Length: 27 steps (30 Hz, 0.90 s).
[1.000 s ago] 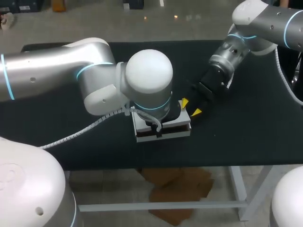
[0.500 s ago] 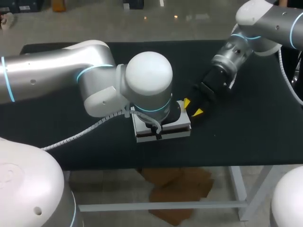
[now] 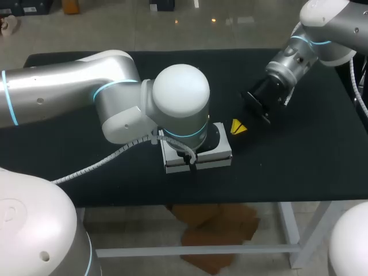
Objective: Assemble the packaging by folding the flat box into shape, placing the metal phone stand inside, and closing the box properly
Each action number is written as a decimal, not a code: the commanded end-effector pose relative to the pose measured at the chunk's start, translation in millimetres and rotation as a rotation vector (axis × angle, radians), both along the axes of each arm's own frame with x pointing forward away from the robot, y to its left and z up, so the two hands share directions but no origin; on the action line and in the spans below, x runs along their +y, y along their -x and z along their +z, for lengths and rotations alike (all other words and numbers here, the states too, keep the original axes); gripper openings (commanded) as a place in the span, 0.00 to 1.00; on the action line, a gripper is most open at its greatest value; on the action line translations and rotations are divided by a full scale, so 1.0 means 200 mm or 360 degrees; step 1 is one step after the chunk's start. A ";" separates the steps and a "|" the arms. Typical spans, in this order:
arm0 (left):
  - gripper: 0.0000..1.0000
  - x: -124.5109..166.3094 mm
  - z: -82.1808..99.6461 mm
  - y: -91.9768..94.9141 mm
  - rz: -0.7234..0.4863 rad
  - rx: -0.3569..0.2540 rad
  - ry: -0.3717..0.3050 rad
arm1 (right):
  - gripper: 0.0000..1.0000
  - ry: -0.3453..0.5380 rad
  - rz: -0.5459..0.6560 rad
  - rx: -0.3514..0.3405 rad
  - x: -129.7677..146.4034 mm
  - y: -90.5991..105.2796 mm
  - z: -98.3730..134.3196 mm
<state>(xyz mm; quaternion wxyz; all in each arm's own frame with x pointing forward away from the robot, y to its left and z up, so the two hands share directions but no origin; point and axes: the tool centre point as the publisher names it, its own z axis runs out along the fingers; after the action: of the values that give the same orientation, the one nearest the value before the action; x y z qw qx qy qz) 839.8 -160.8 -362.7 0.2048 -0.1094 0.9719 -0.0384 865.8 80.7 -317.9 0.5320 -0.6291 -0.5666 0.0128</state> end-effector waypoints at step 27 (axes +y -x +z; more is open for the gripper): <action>0.35 -0.01 0.01 0.01 0.0006 -0.0008 0.0000 | 0.00 0.0080 0.0002 -0.0143 0.09 0.17 -0.14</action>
<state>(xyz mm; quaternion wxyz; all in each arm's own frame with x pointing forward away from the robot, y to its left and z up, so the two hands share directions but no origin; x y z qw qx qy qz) 838.7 -160.8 -361.0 0.2056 -0.1102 0.9716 -0.0405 834.1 101.1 -344.4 0.4891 -0.6411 -0.5914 0.0029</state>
